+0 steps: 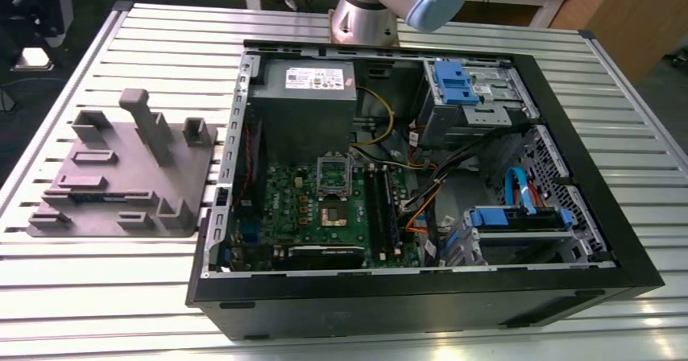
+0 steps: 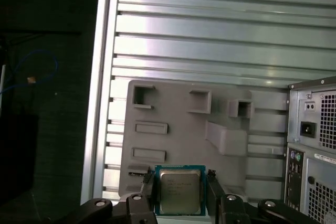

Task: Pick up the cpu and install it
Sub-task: 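Pick up the cpu and move it towards the insertion slot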

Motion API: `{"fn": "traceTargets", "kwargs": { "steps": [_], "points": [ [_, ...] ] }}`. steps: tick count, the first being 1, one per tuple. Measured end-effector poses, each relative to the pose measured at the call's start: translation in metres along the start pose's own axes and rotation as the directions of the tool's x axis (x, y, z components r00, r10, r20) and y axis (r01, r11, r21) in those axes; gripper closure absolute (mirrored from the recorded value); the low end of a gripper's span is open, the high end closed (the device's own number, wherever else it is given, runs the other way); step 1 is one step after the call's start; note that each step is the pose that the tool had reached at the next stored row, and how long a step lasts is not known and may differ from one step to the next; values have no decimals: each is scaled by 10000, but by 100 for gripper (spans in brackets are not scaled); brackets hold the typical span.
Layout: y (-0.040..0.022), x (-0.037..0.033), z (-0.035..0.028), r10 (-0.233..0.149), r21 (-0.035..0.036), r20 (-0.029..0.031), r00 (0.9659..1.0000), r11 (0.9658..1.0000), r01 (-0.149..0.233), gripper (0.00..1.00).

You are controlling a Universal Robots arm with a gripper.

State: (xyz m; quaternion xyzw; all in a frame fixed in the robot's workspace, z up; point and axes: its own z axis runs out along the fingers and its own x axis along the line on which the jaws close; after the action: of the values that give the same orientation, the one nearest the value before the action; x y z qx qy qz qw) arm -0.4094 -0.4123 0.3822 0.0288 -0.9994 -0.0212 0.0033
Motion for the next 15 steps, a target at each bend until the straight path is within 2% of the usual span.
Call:
{"fn": "traceTargets", "kwargs": {
  "steps": [8, 15],
  "points": [
    [-9, -151, -1, -1, 0, 0, 10000, 10000, 1, 53],
    [-13, -228, -1, -3, 0, 0, 10000, 10000, 3, 53]
  ]
}}
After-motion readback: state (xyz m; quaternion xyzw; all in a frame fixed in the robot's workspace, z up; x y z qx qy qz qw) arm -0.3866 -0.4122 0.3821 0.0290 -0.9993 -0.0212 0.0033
